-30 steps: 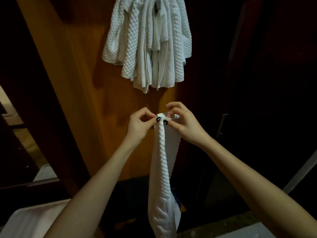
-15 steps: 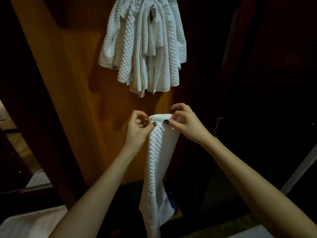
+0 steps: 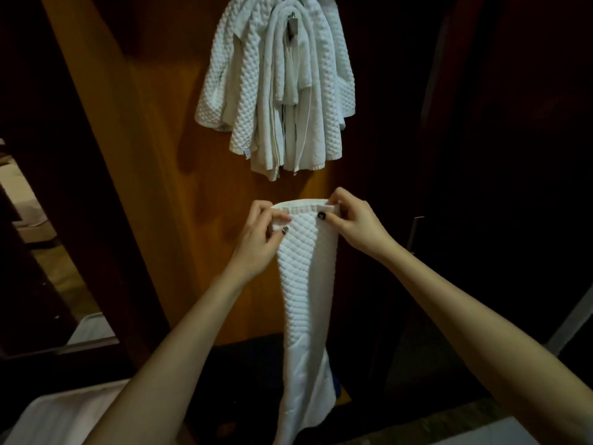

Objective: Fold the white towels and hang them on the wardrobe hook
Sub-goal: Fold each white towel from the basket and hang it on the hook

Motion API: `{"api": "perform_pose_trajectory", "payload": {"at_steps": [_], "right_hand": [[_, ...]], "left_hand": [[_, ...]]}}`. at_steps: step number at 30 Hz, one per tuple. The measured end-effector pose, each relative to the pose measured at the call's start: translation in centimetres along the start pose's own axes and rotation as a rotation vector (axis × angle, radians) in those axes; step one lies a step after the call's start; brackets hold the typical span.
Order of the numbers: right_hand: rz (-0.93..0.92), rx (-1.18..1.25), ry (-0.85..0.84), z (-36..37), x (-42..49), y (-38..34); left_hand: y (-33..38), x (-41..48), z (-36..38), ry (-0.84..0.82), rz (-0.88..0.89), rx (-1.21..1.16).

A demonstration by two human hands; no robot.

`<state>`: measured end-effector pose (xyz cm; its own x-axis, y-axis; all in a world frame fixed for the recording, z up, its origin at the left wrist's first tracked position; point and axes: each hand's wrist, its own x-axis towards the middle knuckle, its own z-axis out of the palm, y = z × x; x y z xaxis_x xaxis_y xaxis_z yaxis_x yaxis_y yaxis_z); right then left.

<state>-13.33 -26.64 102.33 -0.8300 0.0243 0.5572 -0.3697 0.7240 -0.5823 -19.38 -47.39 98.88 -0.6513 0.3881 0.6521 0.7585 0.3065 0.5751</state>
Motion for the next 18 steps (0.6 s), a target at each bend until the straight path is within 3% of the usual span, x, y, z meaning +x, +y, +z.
{"api": "perform_pose_trajectory", "payload": {"at_steps": [2,8,14,18], "right_hand": [[-0.027,0.036,0.045,0.2,0.7,-0.5],[-0.057,0.229,0.063,-0.3,2.4,-1.8],[-0.038,0.404,0.126,-2.1,3.1,-1.9],[-0.001,0.405,0.195,-3.5,3.7,-2.2]], "left_hand": [[-0.3,-0.4,-0.4,-0.035,-0.014,-0.007],[0.4,-0.7,-0.1,0.128,-0.075,-0.195],[0.3,-1.0,2.2,-0.056,-0.024,-0.148],[1.4,0.7,3.2,-0.052,0.066,-0.068]]}}
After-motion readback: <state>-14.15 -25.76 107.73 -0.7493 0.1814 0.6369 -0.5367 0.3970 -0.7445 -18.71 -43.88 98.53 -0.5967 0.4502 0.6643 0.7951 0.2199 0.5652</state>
